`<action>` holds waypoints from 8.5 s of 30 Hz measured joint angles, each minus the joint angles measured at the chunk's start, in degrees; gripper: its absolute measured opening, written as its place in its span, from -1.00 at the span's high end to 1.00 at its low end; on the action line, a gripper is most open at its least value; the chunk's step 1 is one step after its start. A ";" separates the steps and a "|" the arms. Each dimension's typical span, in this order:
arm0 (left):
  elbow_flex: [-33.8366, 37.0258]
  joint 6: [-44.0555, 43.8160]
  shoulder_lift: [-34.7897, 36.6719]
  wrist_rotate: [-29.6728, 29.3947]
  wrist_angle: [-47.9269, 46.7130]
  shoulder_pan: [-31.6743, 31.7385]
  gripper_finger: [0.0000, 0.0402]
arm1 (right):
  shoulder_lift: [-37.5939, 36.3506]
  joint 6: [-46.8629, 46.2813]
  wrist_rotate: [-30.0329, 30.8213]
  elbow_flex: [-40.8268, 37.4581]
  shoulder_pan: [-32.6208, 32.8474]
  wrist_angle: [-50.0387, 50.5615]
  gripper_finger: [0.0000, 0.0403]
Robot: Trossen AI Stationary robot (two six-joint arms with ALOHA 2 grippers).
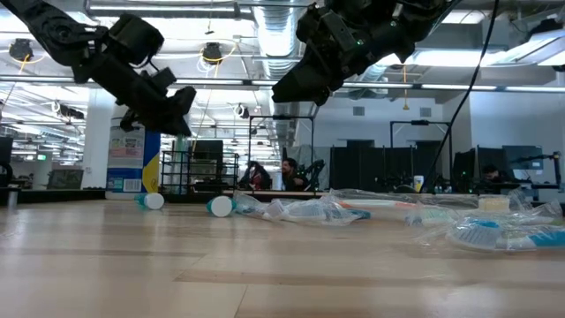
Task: Pick & Place toothbrushing station
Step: Put the top green toothbrush into the black wire organizer, then put the top purple toothbrush into the black wire organizer
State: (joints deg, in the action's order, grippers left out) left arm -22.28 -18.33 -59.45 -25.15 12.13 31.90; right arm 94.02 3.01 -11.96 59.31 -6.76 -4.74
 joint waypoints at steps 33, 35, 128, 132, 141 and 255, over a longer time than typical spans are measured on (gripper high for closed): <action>0.00 0.39 4.87 -0.96 -3.55 0.76 0.72 | 0.02 -0.02 -0.01 0.00 0.00 0.01 0.36; 0.00 0.43 4.87 -0.90 -3.57 0.76 0.69 | 0.02 -0.02 -0.01 0.00 0.00 -0.01 0.36; -0.04 2.92 14.26 13.48 0.95 -24.62 0.21 | 8.57 33.44 21.45 1.84 -11.04 30.16 0.26; -0.04 2.97 14.29 13.60 0.96 -24.92 0.21 | 8.57 34.71 21.28 1.86 -11.10 29.94 0.28; -0.04 2.97 14.29 13.62 0.97 -24.92 0.21 | 9.53 35.14 21.04 1.92 -11.47 32.24 0.34; -0.02 2.89 14.29 13.70 1.37 -25.99 0.21 | 17.63 35.98 16.70 8.58 -6.58 32.54 0.78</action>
State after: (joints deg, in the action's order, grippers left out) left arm -22.31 -15.44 -45.17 -11.44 13.50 5.91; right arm 111.64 38.98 4.74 67.89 -13.34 27.80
